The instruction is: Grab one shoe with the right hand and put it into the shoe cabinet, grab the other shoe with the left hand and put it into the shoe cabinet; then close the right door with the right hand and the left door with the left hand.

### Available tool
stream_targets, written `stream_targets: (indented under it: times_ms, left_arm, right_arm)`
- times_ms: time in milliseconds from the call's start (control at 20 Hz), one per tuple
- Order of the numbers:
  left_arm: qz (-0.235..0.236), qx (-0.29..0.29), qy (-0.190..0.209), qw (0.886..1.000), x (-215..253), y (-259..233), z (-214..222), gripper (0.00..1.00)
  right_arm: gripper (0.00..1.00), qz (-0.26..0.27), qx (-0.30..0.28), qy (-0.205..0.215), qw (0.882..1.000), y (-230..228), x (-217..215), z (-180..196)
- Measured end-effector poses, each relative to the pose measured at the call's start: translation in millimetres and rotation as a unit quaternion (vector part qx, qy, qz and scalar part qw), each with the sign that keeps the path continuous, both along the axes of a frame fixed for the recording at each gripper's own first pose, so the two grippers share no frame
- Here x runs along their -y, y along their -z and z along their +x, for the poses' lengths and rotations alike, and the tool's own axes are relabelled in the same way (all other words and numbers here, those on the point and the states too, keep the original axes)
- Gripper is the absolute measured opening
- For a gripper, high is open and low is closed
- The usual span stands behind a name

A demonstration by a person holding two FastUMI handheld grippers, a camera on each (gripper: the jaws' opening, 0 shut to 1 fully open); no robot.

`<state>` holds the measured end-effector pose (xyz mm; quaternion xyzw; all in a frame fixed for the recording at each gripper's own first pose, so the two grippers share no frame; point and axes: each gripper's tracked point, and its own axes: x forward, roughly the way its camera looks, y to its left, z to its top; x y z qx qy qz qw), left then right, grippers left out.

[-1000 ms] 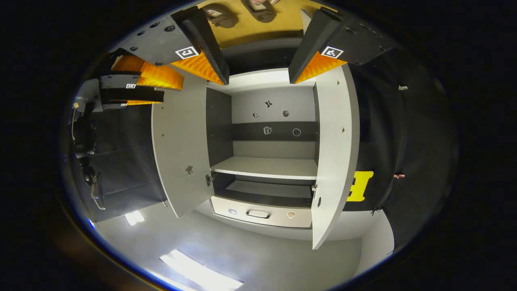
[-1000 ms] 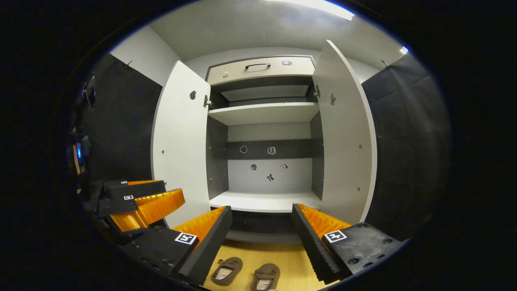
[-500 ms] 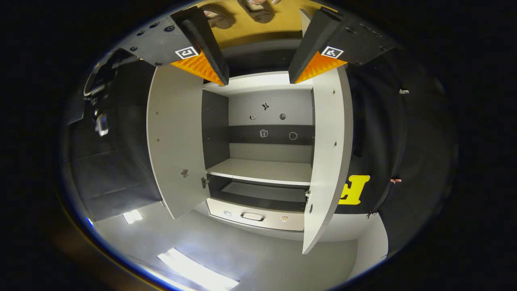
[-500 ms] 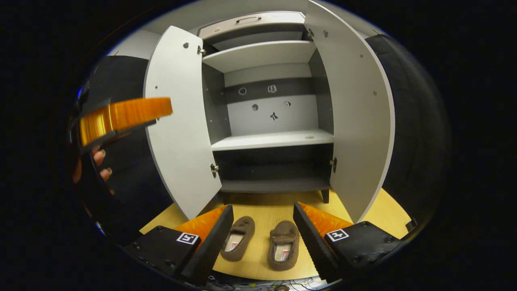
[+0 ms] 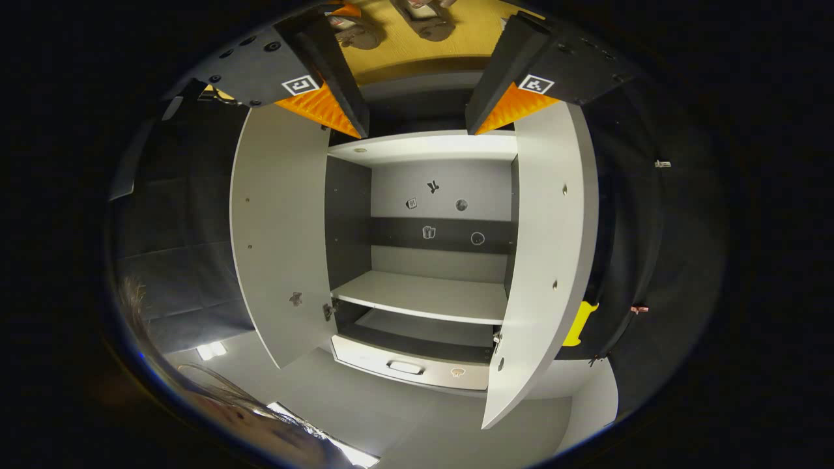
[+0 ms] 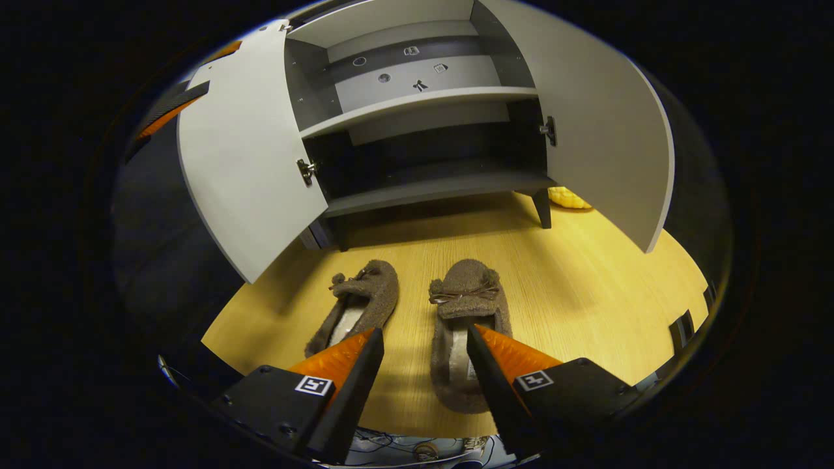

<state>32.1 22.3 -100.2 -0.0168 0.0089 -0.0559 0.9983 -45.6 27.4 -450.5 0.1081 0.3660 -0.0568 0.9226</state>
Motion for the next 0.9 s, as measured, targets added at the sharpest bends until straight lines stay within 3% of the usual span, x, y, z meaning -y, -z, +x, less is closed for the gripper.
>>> stream_targets:
  times_ms: [250,300,550,650,750,800,850,900]
  left_arm:
    - [-0.003,-0.034,-0.005,0.999,1,32,5,0.95]
    - [-0.003,-0.039,-0.006,0.999,1,36,6,0.95]
    - [0.000,-0.051,-0.010,0.999,-6,48,12,0.95]
    - [0.000,-0.055,-0.013,0.998,-10,52,14,0.95]
    - [-0.001,-0.059,-0.016,0.998,-14,57,15,0.95]
    - [-0.002,-0.061,-0.018,0.998,-17,59,16,0.95]
    - [-0.003,-0.064,-0.020,0.998,-19,61,16,0.95]
    - [-0.004,-0.067,-0.022,0.998,-21,63,16,0.95]
  right_arm:
    - [0.81,-0.015,0.000,-0.007,1.000,35,8,25]
    - [0.73,-0.023,0.003,-0.012,1.000,42,9,32]
    - [0.65,-0.059,-0.002,-0.021,0.998,67,19,61]
    - [0.54,-0.074,-0.017,-0.012,0.997,79,28,65]
    - [0.31,-0.076,-0.022,-0.011,0.997,82,28,68]
    - [0.26,-0.080,-0.020,-0.015,0.996,81,29,70]
    - [0.27,-0.082,-0.014,-0.013,0.996,96,28,83]
    - [0.08,-0.084,-0.019,-0.016,0.996,79,27,69]
